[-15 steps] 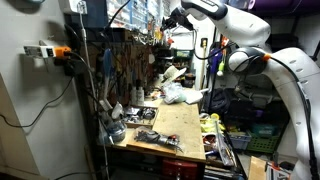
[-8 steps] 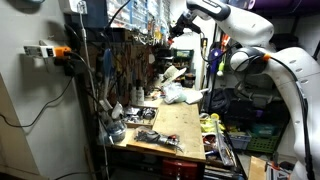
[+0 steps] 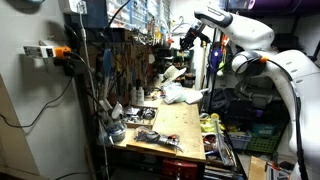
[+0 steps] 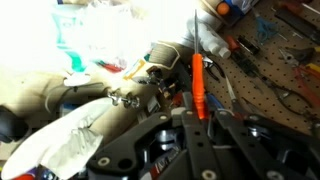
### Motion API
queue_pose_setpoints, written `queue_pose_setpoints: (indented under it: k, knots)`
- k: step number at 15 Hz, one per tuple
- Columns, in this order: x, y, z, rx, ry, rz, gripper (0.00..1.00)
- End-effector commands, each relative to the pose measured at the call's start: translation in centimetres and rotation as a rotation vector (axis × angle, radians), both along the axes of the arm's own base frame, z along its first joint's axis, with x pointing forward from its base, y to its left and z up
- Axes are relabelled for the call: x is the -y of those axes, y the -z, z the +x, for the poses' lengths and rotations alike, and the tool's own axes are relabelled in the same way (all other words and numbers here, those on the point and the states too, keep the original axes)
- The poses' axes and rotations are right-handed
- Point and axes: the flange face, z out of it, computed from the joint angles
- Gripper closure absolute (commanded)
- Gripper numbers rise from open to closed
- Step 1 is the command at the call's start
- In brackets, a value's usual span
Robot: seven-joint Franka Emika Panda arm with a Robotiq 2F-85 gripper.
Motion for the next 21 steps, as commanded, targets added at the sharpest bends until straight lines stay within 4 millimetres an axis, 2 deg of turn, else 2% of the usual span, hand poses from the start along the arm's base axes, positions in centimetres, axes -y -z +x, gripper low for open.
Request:
queue_pose_setpoints:
  k: [1,3,10,15,16,17,21]
  knots:
    - [2.4,5.3,0.9,-0.086,0.114,0.135,0.97]
    - [3.3,8.4,1.9,-0.135,0.192,0.191,0.97]
    - [4.2,20.0,4.4,-0.370,0.430,0.344,0.97]
    - [5.3,25.7,4.7,-0.475,0.619,0.396,0.97]
    - [5.0,24.4,4.9,-0.434,0.553,0.389,0.97]
    - [5.1,25.0,5.0,-0.440,0.559,0.392,0.89]
    - [4.9,24.4,5.1,-0.427,0.555,0.387,0.89]
